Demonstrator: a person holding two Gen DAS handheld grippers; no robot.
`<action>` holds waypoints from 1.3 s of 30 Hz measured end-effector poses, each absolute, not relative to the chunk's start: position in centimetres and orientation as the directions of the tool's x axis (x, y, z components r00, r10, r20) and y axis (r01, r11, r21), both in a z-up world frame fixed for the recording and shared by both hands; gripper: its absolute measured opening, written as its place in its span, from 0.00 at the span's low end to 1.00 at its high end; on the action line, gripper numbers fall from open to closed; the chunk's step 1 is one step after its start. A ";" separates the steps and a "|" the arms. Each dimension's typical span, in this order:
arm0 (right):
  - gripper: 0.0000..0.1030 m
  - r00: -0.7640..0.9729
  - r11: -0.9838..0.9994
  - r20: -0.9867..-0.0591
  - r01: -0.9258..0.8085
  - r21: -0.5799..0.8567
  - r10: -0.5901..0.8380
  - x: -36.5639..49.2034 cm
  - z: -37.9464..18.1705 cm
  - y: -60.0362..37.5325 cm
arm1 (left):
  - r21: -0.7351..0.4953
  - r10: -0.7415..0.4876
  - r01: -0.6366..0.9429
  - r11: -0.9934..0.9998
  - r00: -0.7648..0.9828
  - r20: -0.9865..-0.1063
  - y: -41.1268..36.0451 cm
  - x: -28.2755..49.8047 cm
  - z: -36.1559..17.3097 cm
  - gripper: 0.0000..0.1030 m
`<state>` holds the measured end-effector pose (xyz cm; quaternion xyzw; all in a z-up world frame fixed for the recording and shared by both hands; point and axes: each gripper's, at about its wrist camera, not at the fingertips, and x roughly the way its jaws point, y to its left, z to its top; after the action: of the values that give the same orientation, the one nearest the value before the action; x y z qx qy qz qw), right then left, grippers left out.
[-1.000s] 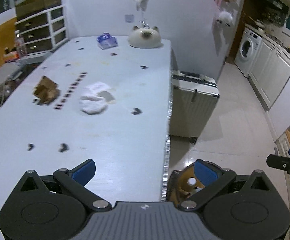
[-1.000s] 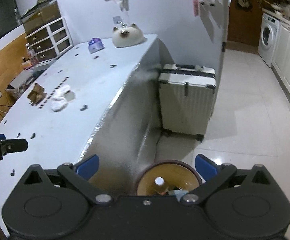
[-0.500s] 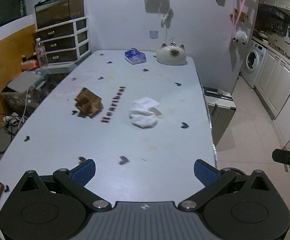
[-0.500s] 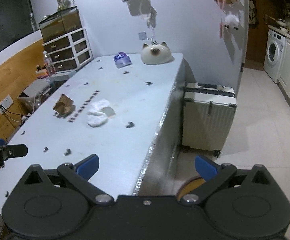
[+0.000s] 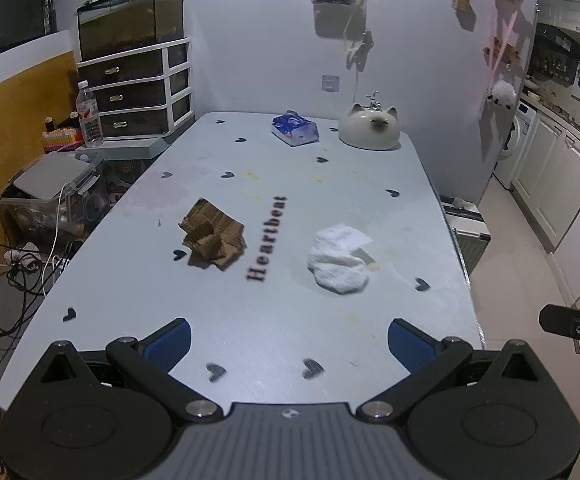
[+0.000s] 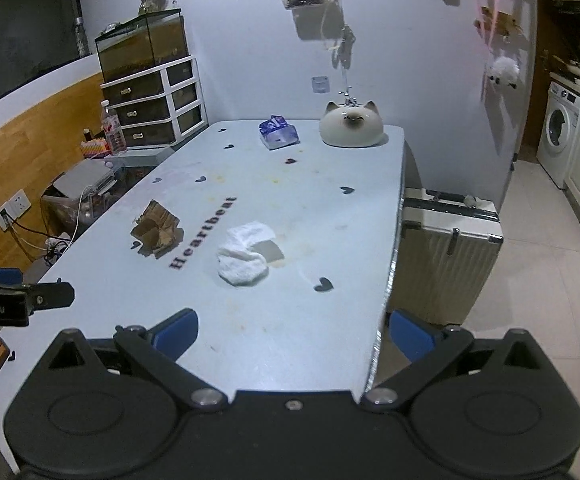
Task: Collect trash
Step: 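Grasp the brown cardboard with the left tool while the right tool grasps the white tissue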
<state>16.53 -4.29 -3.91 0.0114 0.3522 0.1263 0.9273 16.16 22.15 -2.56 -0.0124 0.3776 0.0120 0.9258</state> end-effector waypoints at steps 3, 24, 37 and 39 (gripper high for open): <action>1.00 0.716 0.970 -0.658 -0.222 0.102 0.233 18.3 -4.1 -2.9 | -0.013 0.013 -0.030 0.999 0.717 -0.697 23.6 18.2 -2.9 1.00; 1.00 0.649 0.977 -0.736 -0.197 0.082 0.193 31.1 -10.8 3.2 | -0.091 -0.079 0.024 0.996 0.740 -0.668 31.4 33.0 -10.8 0.93; 0.99 0.590 0.965 -0.776 -0.245 0.091 0.223 34.2 -14.1 4.5 | 0.025 -0.107 0.174 0.984 0.709 -0.697 34.7 39.2 -15.0 0.69; 0.94 0.588 0.965 -0.776 -0.243 0.100 0.229 34.6 -14.5 4.5 | 0.030 -0.101 0.174 0.984 0.695 -0.712 35.3 39.5 -15.7 0.67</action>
<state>34.56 4.51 -14.48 -0.0084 0.4341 0.1324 0.8911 39.46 35.26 -15.71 0.0475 0.3836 -0.0747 0.9192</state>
